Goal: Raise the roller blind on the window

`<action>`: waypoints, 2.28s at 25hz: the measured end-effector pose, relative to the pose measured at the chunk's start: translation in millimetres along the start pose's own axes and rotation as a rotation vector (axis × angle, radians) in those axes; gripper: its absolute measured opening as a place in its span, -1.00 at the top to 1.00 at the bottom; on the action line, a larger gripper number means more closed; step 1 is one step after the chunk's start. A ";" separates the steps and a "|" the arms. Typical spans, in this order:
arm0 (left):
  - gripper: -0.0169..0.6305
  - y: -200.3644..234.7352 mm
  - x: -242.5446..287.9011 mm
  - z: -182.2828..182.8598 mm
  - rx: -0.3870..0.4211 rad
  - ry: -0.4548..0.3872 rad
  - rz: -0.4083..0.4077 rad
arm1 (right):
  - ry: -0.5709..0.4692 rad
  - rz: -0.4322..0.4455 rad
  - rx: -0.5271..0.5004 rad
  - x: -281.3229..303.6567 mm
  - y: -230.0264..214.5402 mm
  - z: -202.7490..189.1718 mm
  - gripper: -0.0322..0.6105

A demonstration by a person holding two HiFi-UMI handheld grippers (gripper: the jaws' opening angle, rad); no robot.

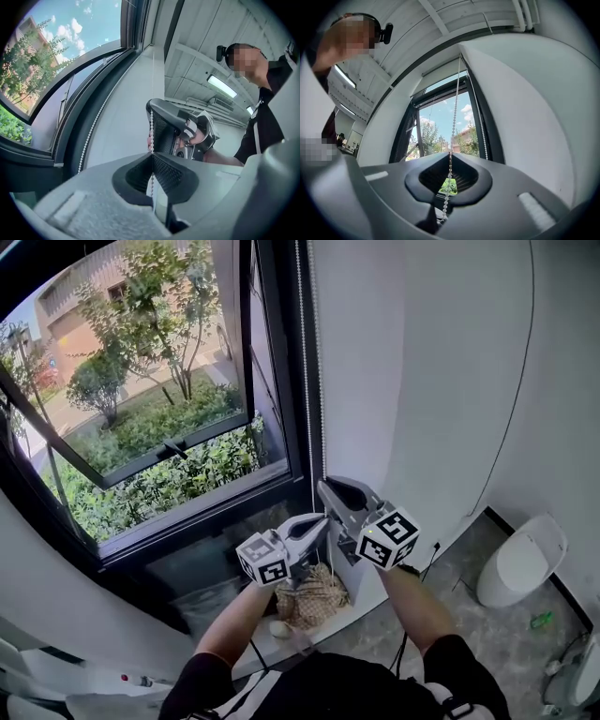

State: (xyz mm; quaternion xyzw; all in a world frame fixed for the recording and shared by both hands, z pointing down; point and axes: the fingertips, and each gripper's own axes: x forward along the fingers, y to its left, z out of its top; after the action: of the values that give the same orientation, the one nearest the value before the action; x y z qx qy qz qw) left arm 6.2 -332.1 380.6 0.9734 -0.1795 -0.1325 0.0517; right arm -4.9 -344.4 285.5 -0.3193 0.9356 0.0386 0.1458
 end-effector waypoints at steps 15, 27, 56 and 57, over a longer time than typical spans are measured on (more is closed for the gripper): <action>0.93 6.0 -12.8 -59.8 -0.038 0.108 0.041 | 0.091 -0.003 -0.023 -24.8 4.0 -55.5 0.86; 0.56 9.8 -69.3 -125.3 -0.130 0.209 0.071 | 0.247 -0.022 0.030 -58.4 4.7 -130.4 0.87; 0.65 -22.2 44.1 164.6 0.129 -0.164 -0.077 | 0.272 0.004 0.022 -55.8 27.2 -127.7 0.87; 0.69 -22.1 44.2 165.2 0.146 -0.156 -0.079 | 0.271 0.004 0.020 -53.9 27.9 -129.1 0.86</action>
State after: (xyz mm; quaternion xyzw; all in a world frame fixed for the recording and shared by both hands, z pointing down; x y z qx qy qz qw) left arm 7.8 -336.4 208.3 0.9677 -0.1536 -0.1963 -0.0385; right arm -13.3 -312.0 424.2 -0.3181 0.9477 -0.0139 0.0211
